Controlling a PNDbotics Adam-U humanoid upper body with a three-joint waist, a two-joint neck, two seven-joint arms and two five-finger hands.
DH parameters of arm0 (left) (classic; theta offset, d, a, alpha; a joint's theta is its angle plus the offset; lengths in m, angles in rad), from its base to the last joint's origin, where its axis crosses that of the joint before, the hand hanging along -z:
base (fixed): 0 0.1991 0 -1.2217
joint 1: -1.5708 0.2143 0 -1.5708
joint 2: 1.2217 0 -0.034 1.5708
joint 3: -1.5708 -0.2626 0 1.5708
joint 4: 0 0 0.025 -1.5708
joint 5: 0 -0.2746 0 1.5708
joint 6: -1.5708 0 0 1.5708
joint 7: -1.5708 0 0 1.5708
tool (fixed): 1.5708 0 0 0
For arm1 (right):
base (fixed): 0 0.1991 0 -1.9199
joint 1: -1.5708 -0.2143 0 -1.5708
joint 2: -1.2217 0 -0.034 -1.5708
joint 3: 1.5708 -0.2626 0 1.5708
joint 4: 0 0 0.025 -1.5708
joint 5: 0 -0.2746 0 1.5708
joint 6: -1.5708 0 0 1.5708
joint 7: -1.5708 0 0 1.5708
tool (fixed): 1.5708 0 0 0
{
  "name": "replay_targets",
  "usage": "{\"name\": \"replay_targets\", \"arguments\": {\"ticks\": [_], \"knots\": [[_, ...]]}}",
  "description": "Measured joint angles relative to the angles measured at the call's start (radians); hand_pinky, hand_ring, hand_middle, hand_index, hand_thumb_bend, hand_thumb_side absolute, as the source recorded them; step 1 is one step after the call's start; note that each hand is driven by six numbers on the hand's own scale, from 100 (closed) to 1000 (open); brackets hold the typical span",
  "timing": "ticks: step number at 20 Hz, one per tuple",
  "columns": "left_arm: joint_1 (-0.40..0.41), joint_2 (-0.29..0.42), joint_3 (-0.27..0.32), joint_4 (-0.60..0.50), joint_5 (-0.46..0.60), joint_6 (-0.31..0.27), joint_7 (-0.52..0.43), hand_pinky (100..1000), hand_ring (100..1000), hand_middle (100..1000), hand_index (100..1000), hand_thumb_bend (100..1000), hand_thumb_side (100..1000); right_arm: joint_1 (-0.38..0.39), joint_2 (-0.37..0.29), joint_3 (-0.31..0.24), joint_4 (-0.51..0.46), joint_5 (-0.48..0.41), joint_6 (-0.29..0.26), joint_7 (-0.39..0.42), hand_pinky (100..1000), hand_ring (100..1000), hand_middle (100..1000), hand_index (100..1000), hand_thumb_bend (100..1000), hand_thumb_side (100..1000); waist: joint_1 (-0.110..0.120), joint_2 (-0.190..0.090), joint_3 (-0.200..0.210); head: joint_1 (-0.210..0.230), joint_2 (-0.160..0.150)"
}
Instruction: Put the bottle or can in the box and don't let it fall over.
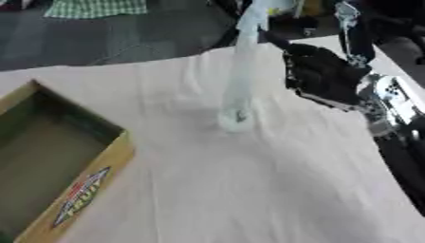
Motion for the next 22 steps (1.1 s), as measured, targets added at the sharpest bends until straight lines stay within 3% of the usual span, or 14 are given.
{"name": "replay_targets", "arguments": {"ticks": [22], "knots": [[-0.003,0.0,-0.001,0.0,-0.003,-0.002,-0.002,1000,708,713,865,237,877,-0.028,-0.011,-0.006,0.01,-0.011,-0.001,0.009,100,119,242,1000,387,1000,-0.01,0.029,0.025,-0.021,-0.026]]}}
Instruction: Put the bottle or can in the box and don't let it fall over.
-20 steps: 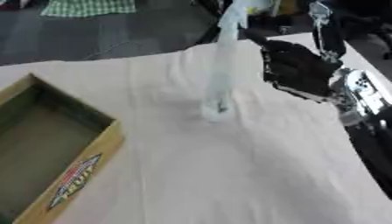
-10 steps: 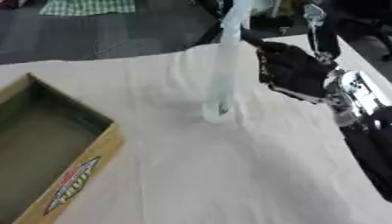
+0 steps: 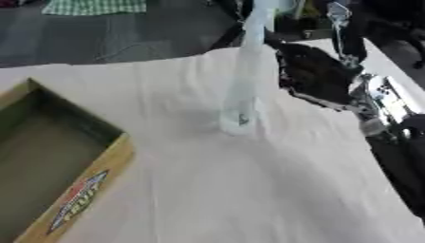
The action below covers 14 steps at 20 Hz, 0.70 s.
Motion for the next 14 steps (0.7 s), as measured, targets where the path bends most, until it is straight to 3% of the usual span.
{"name": "replay_targets", "arguments": {"ticks": [14], "knots": [[-0.007,0.0,-0.005,0.0,-0.001,0.0,-0.001,1000,707,713,866,235,880,-0.017,-0.016,-0.006,-0.001,-0.03,-0.009,0.008,100,121,242,1000,378,1000,-0.007,0.007,0.008,-0.008,-0.004]]}}
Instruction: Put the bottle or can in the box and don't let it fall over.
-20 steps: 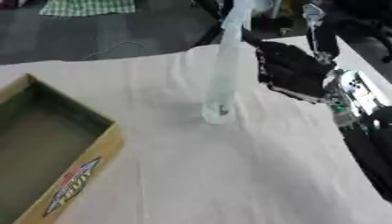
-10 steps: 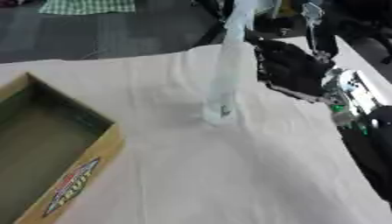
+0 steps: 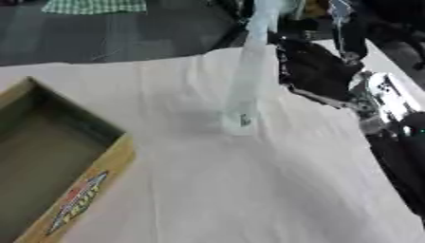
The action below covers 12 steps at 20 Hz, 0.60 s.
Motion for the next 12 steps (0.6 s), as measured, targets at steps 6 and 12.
{"name": "replay_targets", "arguments": {"ticks": [6,12], "knots": [[-0.002,0.0,0.0,0.0,0.0,-0.001,-0.001,1000,706,713,866,234,880,-0.01,-0.01,0.0,-0.005,-0.016,-0.008,0.004,100,123,243,1000,373,1000,-0.005,0.001,0.006,-0.005,-0.004],[-0.007,0.0,0.0,0.0,0.0,-0.001,-0.001,1000,705,712,866,235,879,-0.018,-0.02,0.0,-0.006,-0.027,-0.015,0.01,100,126,244,1000,364,1000,-0.007,0.002,0.006,-0.009,-0.004]]}}
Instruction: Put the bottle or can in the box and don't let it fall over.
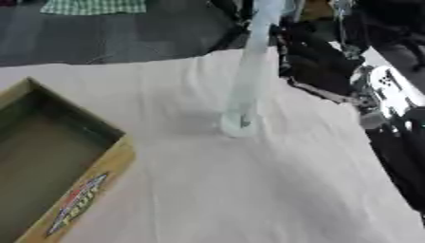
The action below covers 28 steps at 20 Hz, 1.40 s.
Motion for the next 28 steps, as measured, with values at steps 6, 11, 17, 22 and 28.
{"name": "replay_targets", "arguments": {"ticks": [6,11,17,22,28], "knots": [[-0.002,0.0,0.0,0.0,0.0,0.0,0.0,1000,705,712,866,235,878,-0.009,-0.007,-0.003,-0.009,-0.011,-0.008,0.007,100,132,248,1000,350,1000,-0.003,0.001,0.001,0.0,0.0],[-0.001,0.0,0.0,0.0,0.0,0.0,0.001,1000,704,711,866,235,878,-0.015,-0.022,-0.009,-0.041,-0.017,-0.021,0.016,100,140,253,1000,324,1000,-0.005,0.0,-0.001,0.0,0.001],[0.008,0.001,0.0,0.0,0.0,0.001,0.002,1000,704,710,866,236,874,-0.04,-0.045,-0.012,-0.099,-0.037,-0.054,0.015,100,148,258,1000,299,987,-0.011,-0.013,-0.007,0.004,0.019],[0.013,0.002,0.0,0.0,0.0,0.002,0.003,1000,704,710,867,240,866,-0.078,-0.062,-0.01,-0.128,-0.065,-0.084,-0.003,100,161,270,1000,273,972,-0.017,-0.041,-0.012,0.003,0.051],[0.015,0.015,0.0,0.0,0.005,0.001,0.008,1000,705,710,869,249,853,-0.146,-0.065,0.025,-0.148,-0.095,-0.091,-0.029,100,175,282,1000,241,958,-0.028,-0.09,-0.009,-0.015,0.094]]}}
